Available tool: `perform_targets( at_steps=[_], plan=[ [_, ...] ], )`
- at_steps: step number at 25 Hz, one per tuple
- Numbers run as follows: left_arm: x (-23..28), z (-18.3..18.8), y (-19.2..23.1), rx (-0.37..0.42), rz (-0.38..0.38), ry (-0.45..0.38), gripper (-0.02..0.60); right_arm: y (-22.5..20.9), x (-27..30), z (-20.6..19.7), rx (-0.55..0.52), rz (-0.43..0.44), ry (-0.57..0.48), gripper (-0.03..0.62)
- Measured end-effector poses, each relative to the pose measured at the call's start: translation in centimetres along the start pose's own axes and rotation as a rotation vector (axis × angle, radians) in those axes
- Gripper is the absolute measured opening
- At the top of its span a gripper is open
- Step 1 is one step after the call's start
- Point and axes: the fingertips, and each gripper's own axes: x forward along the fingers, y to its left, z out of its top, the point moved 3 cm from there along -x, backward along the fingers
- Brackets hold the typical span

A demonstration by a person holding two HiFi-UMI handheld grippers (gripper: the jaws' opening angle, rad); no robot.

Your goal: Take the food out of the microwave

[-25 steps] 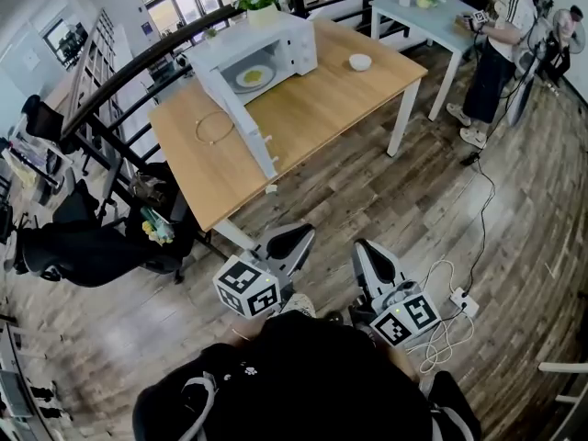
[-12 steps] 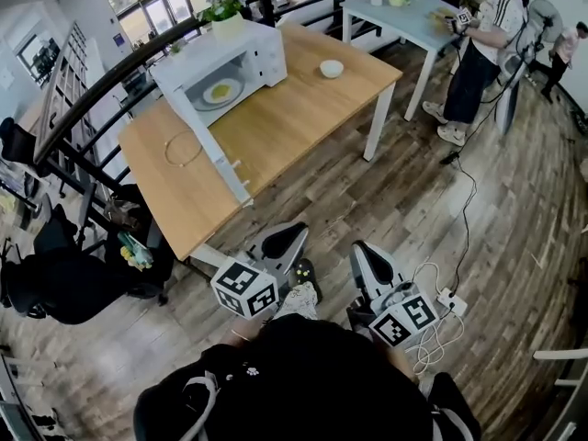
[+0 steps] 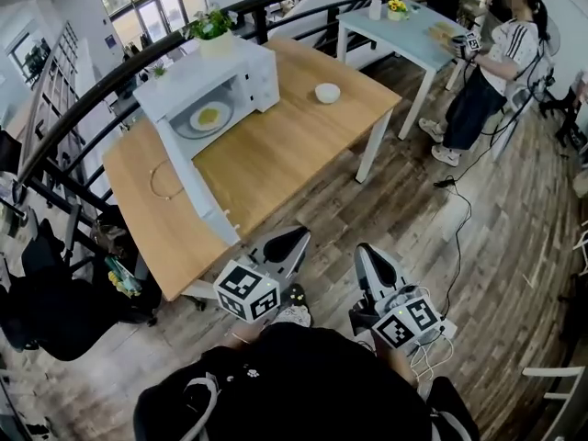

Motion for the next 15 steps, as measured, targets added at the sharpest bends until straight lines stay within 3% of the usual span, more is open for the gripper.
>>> perform_targets(
  at_steps=[7, 15],
  plan=[
    [3.0, 1.1, 5.7, -0.016, 0.021, 0.014, 0.032, -2.6, 6.0, 0.4, 0.054, 0.002, 0.025, 0.000],
    [6.1, 2.4, 10.8, 0.078, 0.024, 0.044, 0.032, -5.5, 12.7, 0.2, 0.115, -0.006, 0.063, 0.000]
  ],
)
